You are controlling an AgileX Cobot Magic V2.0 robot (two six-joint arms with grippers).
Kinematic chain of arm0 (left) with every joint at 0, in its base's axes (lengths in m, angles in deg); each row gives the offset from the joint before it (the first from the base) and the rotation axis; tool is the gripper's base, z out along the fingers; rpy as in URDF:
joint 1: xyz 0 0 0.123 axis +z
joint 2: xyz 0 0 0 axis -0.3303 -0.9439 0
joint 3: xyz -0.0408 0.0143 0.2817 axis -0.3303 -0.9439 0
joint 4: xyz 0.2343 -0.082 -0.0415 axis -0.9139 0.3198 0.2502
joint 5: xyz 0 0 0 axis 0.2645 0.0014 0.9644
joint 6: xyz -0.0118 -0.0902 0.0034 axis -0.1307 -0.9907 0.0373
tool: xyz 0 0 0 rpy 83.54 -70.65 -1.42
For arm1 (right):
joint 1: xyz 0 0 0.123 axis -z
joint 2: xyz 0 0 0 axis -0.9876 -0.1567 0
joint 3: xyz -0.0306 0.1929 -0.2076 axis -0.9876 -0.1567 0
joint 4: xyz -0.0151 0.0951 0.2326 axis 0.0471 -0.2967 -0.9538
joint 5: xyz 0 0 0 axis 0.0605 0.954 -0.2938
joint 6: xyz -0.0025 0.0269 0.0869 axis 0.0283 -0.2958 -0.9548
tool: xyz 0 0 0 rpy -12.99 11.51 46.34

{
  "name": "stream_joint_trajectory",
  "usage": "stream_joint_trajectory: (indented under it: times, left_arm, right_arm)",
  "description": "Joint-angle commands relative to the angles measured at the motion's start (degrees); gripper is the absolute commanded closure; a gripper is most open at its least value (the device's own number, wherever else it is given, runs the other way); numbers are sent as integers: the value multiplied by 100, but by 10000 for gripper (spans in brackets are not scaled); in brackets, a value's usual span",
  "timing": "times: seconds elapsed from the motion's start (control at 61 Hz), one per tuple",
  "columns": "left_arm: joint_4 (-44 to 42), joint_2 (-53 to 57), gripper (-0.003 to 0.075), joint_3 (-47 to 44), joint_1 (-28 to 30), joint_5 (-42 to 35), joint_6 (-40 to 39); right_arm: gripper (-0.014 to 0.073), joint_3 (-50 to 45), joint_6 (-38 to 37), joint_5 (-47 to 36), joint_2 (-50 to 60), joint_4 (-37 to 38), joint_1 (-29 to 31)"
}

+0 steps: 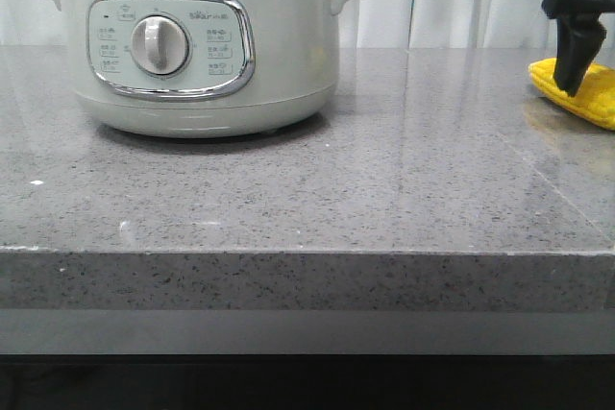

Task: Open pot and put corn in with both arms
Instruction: 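Grasp the yellow corn cob with the right gripper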

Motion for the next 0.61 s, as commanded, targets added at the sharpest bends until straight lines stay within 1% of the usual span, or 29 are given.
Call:
stream_joint_trajectory:
  times: [0.0, 0.213, 0.312, 0.394, 0.492, 0.591]
  left_arm:
    - [42, 4, 480, 205, 3, -839, -4]
    - [42, 4, 480, 205, 3, -839, -4]
    - [42, 4, 480, 205, 3, -839, -4]
    - [42, 4, 479, 205, 3, -839, -4]
    - [42, 4, 480, 205, 3, -839, -4]
    - [42, 4, 480, 205, 3, -839, -4]
  right_arm:
    - [-21, 353, 137, -127, 42, 72, 25]
    - [-20, 658, 174, -106, -350, 72, 25]
    - [-2, 757, 182, -28, -473, 66, 25]
    - [53, 800, 182, 41, -545, 66, 25]
    - [151, 800, 186, 41, -561, 66, 25]
    - [223, 800, 186, 41, -561, 66, 25]
